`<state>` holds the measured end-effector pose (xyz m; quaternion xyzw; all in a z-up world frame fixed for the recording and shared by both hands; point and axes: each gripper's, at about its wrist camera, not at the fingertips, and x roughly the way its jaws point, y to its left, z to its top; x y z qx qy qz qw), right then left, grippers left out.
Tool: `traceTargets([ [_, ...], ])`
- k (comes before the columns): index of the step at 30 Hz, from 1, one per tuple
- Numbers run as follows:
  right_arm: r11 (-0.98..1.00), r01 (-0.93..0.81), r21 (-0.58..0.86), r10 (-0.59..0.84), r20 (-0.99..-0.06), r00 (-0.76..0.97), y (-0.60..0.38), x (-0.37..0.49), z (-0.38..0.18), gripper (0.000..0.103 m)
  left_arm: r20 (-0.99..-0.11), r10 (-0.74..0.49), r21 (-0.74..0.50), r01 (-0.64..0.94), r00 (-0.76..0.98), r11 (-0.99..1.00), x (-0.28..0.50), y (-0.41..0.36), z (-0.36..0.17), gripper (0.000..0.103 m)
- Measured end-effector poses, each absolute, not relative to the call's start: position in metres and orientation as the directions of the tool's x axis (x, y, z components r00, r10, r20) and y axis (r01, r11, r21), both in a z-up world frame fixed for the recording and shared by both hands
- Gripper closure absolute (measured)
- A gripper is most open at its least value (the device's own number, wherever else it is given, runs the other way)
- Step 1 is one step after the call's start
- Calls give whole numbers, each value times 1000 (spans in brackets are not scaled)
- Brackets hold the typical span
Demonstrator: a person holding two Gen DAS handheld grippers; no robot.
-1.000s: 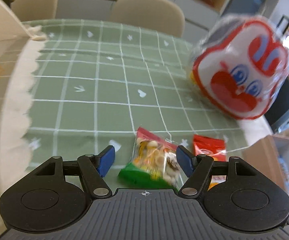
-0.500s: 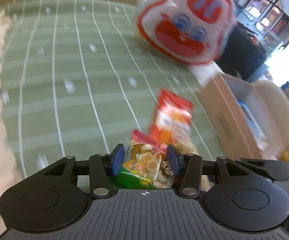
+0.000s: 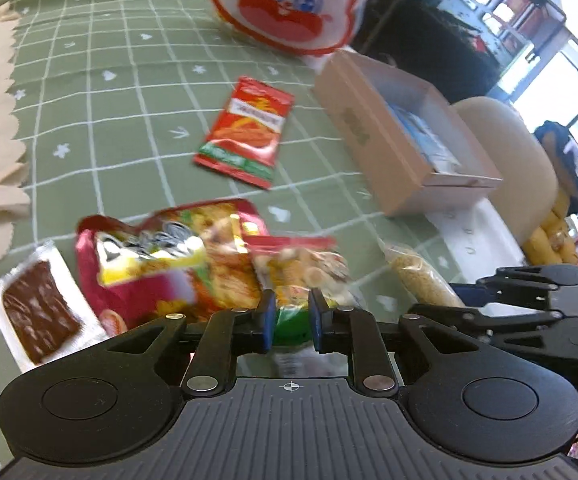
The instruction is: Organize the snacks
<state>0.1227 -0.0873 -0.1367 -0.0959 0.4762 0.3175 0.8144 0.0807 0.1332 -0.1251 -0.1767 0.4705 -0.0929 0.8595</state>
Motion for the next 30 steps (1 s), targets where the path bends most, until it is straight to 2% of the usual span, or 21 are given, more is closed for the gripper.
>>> traceTargets([
  [5,832,-554,-14,289,-841,456,-105,109,-142,72,-747,-245,-313,-2,618,950,79,108,-101,79],
  [7,845,-534,15,302,-838,455,-115,108,-142,61,-763,-206,-269,-11,612,963,84,94,-100,79],
  [8,848,-529,32,316,-832,455,-119,106,-141,49,-773,-184,-246,-20,608,969,87,87,-102,79],
  [9,849,-527,39,326,-823,465,-121,105,-140,41,-777,-167,-231,-28,607,972,90,81,-103,79],
  [12,843,-538,7,332,-794,509,-124,100,-133,41,-753,-145,-234,-55,642,971,111,83,-99,77],
  [15,840,-542,1,336,-786,519,-127,100,-129,39,-712,-125,-161,13,691,987,162,97,-89,75],
  [19,842,-539,8,342,-782,521,-125,96,-126,39,-759,-16,-5,20,651,1000,223,112,-101,74],
  [22,836,-548,-22,327,-782,530,-132,88,-129,39,-784,-32,30,90,619,995,236,106,-113,73],
  [26,863,-505,-15,283,-814,508,-145,97,-143,38,-827,25,130,149,562,980,240,86,-142,69],
  [28,875,-483,23,291,-823,487,-151,104,-149,38,-818,31,152,163,574,975,239,81,-145,62],
  [30,881,-471,47,297,-829,473,-154,107,-153,37,-827,-18,104,184,562,977,238,78,-146,34],
])
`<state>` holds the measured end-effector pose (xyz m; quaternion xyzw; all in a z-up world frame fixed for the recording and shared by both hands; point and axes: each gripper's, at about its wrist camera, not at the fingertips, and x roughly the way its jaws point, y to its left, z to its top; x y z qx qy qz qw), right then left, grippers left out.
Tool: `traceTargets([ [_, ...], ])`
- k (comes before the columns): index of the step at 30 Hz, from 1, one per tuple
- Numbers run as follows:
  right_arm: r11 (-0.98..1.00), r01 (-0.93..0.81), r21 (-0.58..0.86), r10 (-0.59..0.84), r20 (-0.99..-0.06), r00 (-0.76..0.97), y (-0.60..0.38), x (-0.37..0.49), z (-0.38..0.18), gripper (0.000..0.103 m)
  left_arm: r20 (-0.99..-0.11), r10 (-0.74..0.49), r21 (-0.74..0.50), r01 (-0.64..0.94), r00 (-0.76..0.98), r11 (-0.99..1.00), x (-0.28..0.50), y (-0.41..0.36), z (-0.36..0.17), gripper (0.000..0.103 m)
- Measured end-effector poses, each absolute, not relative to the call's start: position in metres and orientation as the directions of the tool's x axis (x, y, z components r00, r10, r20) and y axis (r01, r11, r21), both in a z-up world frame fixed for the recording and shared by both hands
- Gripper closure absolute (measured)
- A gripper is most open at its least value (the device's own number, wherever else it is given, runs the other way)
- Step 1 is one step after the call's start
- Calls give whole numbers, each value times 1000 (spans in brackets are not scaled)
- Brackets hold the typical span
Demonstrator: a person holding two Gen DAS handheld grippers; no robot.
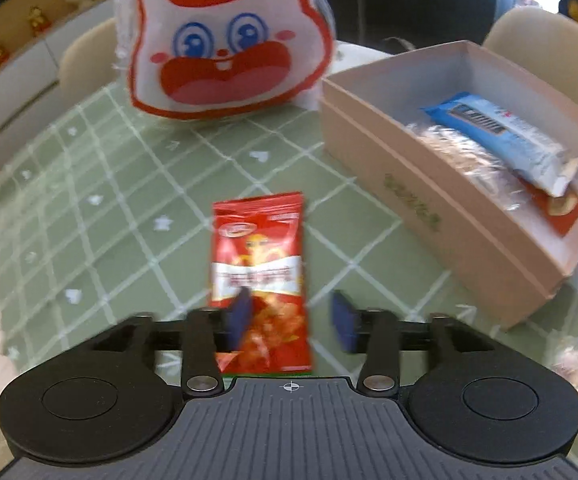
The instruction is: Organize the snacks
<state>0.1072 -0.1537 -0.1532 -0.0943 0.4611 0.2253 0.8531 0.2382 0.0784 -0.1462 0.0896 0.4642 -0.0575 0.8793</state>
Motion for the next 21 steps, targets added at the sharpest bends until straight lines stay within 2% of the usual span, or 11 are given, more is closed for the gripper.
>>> traceTargets([
  [2,881,-471,48,298,-828,474,-154,108,-157,34,-832,-82,48,218,548,975,239,79,-148,17],
  [3,879,-475,40,296,-828,477,-152,108,-158,32,-827,-111,18,223,551,975,237,80,-147,16],
  [6,873,-486,35,301,-823,481,-149,109,-160,25,-784,-92,24,178,613,984,230,88,-140,24],
  [9,868,-496,27,307,-815,492,-147,105,-163,18,-813,-31,58,133,581,989,241,95,-148,22],
  [14,868,-496,28,315,-803,505,-146,103,-166,12,-822,-56,-15,77,567,997,258,109,-151,22],
  [16,865,-500,30,321,-801,506,-145,101,-169,5,-831,-64,-18,88,553,996,261,108,-151,22],
  [17,864,-502,29,319,-803,503,-144,101,-170,0,-835,-62,-16,89,547,996,259,108,-151,25],
  [18,867,-497,24,314,-802,508,-143,100,-171,0,-835,-48,-5,80,548,997,256,107,-150,34],
  [21,873,-488,25,304,-808,504,-142,101,-171,0,-835,-31,0,57,549,998,254,108,-146,50],
])
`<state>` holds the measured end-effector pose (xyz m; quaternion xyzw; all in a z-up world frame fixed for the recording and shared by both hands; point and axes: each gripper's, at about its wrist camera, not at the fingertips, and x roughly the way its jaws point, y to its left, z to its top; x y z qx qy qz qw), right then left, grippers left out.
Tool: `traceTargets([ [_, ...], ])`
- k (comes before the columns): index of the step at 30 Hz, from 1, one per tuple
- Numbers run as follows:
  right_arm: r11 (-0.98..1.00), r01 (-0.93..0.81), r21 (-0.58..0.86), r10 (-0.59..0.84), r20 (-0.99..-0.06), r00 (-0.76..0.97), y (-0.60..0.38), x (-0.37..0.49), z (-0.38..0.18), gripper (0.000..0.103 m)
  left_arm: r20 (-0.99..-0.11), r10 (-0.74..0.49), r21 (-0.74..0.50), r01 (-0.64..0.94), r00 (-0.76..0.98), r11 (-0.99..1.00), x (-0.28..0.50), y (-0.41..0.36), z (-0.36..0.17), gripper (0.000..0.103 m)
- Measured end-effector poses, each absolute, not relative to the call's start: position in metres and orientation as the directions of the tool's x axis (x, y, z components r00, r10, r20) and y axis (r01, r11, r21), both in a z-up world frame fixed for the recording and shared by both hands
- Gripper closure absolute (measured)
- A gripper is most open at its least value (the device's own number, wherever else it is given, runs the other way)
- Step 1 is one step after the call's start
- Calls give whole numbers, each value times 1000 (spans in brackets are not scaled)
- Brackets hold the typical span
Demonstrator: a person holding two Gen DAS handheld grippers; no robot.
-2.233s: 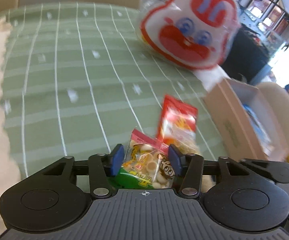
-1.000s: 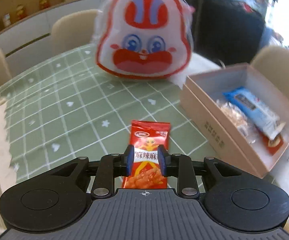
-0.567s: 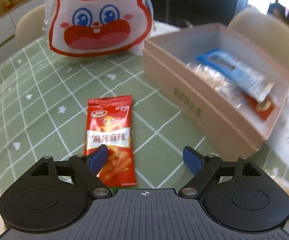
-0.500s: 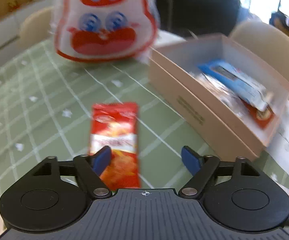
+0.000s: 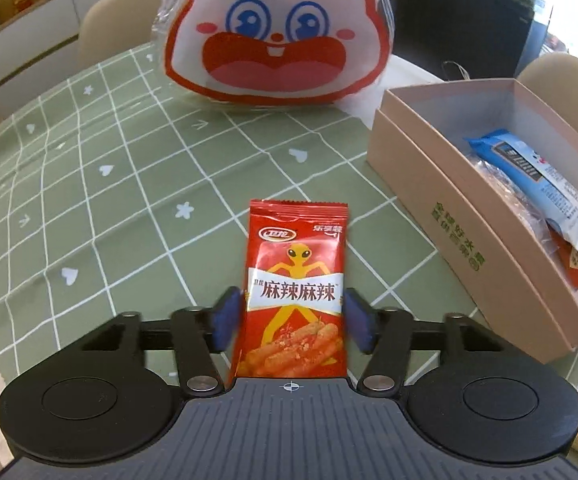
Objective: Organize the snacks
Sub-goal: 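Lift the red spicy packet with the left tool while the right tool grasps the green packet, then carry both packets over the pink box and open both tools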
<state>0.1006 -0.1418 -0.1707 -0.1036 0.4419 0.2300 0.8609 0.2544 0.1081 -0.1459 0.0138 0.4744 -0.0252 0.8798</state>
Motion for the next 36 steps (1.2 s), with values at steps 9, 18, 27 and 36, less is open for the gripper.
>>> traceTargets([
  [9,855,-517,38,336,-800,497,-150,103,-143,12,-803,-81,-105,-6,590,994,202,116,-107,57],
  [18,781,-616,102,467,-750,468,-82,96,-126,12,-793,-29,-233,-260,608,937,48,142,-84,57],
  [27,804,-576,145,451,-779,434,-15,126,-154,12,-827,-34,-332,-438,561,836,-46,160,-108,57],
  [36,717,-695,51,440,-806,396,14,113,-157,45,-819,-91,-387,-428,567,817,-61,149,-114,57],
])
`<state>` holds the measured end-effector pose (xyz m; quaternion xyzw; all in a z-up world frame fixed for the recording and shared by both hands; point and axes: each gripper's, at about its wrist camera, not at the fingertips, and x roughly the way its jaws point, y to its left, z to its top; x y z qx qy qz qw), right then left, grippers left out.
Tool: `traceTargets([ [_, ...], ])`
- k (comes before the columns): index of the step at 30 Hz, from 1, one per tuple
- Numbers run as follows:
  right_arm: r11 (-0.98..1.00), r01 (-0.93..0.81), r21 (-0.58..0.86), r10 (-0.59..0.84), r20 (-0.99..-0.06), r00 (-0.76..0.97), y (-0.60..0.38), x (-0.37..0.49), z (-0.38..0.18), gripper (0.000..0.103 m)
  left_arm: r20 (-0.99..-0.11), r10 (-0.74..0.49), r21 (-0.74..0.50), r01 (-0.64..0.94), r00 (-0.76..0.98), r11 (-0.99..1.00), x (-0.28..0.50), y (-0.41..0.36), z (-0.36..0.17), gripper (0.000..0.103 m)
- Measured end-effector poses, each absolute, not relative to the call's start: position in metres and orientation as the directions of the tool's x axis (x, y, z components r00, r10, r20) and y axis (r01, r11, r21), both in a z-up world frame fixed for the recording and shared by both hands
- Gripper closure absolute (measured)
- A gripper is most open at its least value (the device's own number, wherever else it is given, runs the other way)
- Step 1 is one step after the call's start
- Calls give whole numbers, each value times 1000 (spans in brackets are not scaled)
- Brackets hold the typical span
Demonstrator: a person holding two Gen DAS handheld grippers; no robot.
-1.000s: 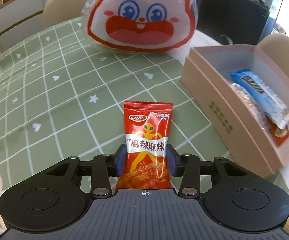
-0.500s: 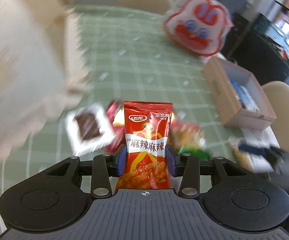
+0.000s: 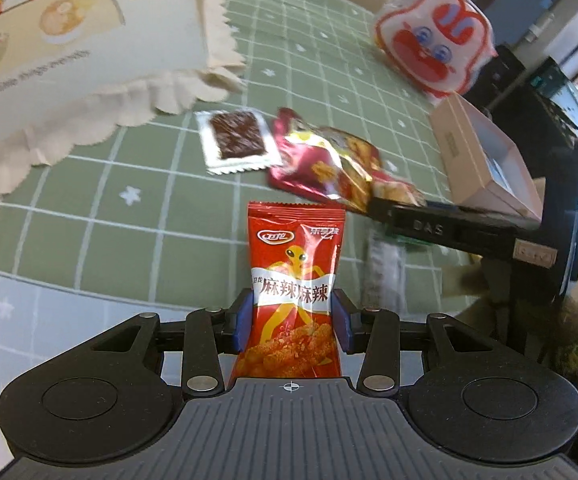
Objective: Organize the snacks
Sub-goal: 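Carry both packets over the pink box and open both tools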
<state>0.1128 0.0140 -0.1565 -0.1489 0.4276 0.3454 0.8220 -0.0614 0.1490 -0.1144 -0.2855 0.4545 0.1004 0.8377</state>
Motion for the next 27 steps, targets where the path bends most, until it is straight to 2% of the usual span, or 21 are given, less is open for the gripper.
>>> traceTargets([
  [3,696,-716,62,451,-813,368,3,106,-144,48,-817,-131,-398,-384,561,833,-57,137,-113,57],
  [9,691,-719,77,480,-793,376,-59,88,-99,49,-819,-253,-407,-211,516,889,-33,99,-100,57],
  [13,754,-656,28,443,-759,477,-122,82,-59,49,-793,-373,-461,-74,481,884,-6,68,-85,57],
  [17,854,-520,7,385,-680,624,-183,82,-17,49,-726,-434,-474,69,533,878,34,38,-48,57],
  [20,910,-415,-12,325,-604,728,-221,78,8,49,-653,-421,-436,142,629,889,76,21,-10,57],
  [23,938,-348,-1,288,-558,778,-249,74,16,49,-581,-369,-393,147,725,908,123,7,20,57],
  [27,960,-280,6,238,-545,804,-274,70,10,49,-557,-327,-363,131,763,923,193,-13,27,57],
])
